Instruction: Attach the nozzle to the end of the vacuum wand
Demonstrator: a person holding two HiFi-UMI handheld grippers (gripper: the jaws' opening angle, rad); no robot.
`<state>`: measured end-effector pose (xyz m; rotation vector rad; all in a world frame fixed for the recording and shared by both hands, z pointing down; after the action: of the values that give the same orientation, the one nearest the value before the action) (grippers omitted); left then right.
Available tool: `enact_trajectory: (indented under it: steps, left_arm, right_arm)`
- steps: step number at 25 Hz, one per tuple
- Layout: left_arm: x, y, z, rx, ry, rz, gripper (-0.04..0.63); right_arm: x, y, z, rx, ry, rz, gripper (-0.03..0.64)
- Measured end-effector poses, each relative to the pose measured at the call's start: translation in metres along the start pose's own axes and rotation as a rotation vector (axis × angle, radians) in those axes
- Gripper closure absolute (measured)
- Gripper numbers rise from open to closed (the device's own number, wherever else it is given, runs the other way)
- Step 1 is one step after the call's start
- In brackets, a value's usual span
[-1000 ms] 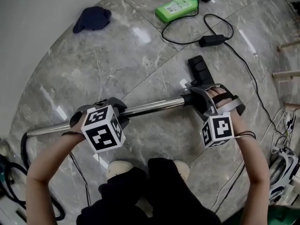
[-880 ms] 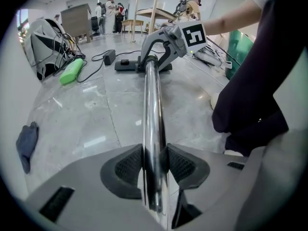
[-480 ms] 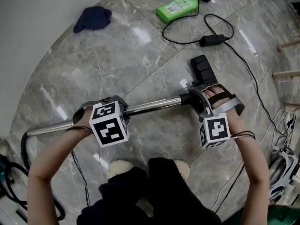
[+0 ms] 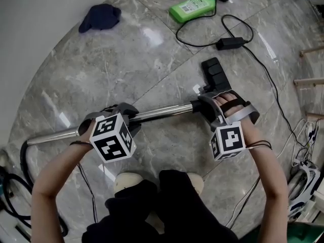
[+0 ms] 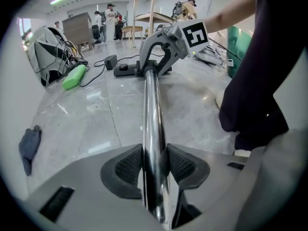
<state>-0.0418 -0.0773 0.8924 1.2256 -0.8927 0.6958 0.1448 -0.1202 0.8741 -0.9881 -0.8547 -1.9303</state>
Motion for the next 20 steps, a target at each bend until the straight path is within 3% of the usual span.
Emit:
enact_trajectory:
  steps: [8,20]
  left_arm:
    - [0.003,0.002,0.004,0.018,-0.037,0.013,0.437]
    - [0.010,0.007,0.003,0.064,-0.011,0.054,0.434]
  right_arm:
    - [0.004,-0.014,-0.003,0.000,0.007,-0.021,0.437]
    - [0.011,-0.012,0.002,-0.022,-0.036,-0.031,0.436]
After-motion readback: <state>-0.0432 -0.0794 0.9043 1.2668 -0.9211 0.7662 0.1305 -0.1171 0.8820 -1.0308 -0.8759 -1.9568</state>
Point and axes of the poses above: the fingertips, and each gripper's own axes: x forward along the fingers, z to its left, y out of its underside, the point moved 2 cm from there along -x, backward along the fingers, and after that the axes turned 7 degrees about -z, right-handed, at the moved point
